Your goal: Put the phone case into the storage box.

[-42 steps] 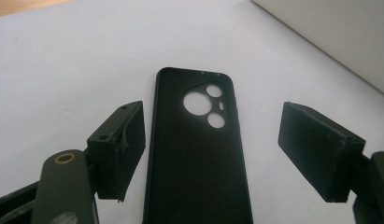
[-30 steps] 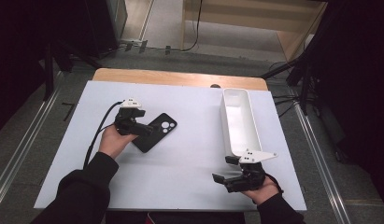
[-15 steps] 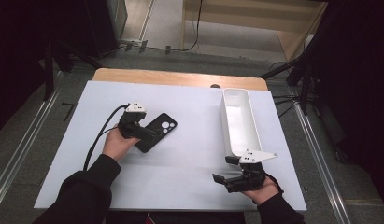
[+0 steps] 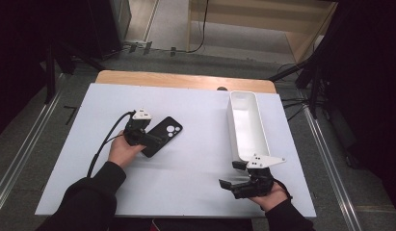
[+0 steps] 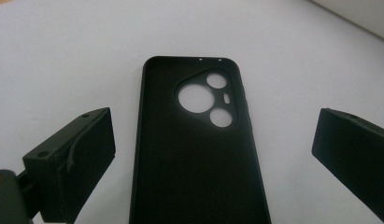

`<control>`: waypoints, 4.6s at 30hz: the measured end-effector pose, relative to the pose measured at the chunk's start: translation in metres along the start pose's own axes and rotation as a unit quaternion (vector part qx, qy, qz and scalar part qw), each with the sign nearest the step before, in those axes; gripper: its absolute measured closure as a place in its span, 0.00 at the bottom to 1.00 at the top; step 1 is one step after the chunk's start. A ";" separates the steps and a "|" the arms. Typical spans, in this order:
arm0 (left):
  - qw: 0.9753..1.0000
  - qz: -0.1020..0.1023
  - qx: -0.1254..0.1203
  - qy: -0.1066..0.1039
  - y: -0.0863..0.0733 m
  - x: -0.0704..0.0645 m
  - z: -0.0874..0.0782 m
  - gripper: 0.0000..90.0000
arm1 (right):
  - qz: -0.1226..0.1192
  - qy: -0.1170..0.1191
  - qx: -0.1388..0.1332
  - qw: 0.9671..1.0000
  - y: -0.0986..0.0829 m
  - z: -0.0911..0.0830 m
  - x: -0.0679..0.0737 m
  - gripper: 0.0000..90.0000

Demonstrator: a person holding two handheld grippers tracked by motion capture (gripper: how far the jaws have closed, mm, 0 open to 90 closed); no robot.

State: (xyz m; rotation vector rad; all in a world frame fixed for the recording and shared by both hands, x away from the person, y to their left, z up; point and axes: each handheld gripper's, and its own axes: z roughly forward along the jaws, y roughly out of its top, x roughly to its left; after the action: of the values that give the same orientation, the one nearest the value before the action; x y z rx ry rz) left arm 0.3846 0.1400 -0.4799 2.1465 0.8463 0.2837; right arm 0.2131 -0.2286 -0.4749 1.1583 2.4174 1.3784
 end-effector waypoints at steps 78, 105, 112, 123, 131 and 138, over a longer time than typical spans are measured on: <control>1.000 -0.007 -0.014 0.016 -0.007 0.001 -0.008 0.16 | -0.007 0.005 -0.008 1.000 0.003 0.000 0.003 0.14; 0.996 -0.051 -0.067 0.001 0.003 -0.026 -0.036 0.16 | -0.004 -0.002 -0.026 1.000 0.021 0.000 0.016 0.14; 0.995 -0.059 -0.081 0.004 0.002 -0.030 -0.042 0.16 | 0.006 -0.003 -0.035 0.999 0.030 0.001 0.019 0.14; 0.993 -0.065 -0.095 0.027 -0.002 -0.049 -0.040 0.16 | 0.018 -0.004 -0.040 0.999 0.044 0.004 0.025 0.14; 0.991 -0.080 -0.107 0.028 -0.006 -0.060 -0.035 0.16 | 0.032 -0.014 -0.042 0.999 0.053 0.007 0.025 0.14; 0.989 -0.090 -0.115 0.033 -0.010 -0.064 -0.034 0.16 | 0.053 -0.012 -0.041 0.998 0.064 0.010 0.025 0.15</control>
State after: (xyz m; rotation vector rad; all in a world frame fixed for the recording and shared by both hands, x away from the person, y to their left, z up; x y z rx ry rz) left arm 0.3164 0.1227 -0.4599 1.8426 0.9878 0.3427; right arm 0.2358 -0.1862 -0.4248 1.2912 2.2902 1.4692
